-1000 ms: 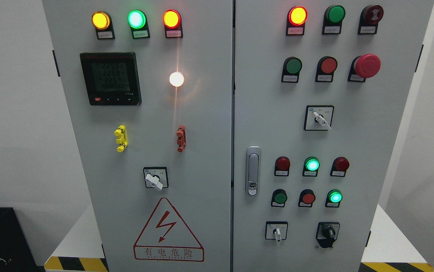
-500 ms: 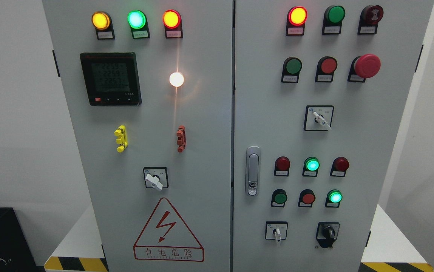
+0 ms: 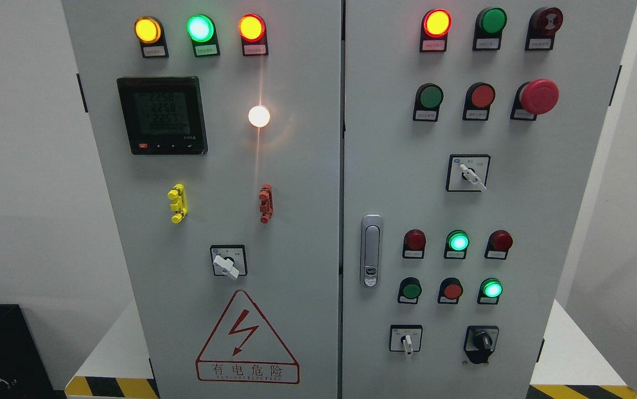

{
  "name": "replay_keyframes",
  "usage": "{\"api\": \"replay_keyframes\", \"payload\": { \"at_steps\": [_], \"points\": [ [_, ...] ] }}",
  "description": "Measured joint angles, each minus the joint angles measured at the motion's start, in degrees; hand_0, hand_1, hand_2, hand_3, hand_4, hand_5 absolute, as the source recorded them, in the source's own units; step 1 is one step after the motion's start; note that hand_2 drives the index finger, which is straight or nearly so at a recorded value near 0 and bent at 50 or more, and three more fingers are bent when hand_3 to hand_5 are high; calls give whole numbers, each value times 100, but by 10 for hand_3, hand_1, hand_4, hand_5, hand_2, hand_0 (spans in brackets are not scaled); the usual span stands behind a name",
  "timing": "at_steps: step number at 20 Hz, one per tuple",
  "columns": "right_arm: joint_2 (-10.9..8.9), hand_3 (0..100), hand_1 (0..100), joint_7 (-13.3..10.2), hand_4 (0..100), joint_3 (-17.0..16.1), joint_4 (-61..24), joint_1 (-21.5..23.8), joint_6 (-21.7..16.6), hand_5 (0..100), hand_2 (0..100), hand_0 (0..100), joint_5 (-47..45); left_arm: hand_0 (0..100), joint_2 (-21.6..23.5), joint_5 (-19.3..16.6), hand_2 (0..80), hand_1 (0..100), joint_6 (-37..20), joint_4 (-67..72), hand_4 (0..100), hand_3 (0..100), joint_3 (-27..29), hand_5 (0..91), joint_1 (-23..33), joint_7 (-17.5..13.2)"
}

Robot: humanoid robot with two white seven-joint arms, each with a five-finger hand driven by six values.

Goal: Flip black knob to close circuit

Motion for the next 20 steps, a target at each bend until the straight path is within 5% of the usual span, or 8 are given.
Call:
{"api": "replay_keyframes", "payload": {
  "at_steps": [15, 20],
  "points": [
    [3, 979, 69, -225, 860, 80, -1748, -13, -79, 921, 841, 0, 1653, 120, 0, 0, 0, 556, 0, 0, 0, 0, 0, 0, 0, 0],
    [3, 986, 17, -224, 870, 85, -2185, -56, 296, 933, 844, 0, 2263, 120, 0, 0, 0, 556, 0, 0, 0, 0, 0, 0, 0, 0]
  ]
}}
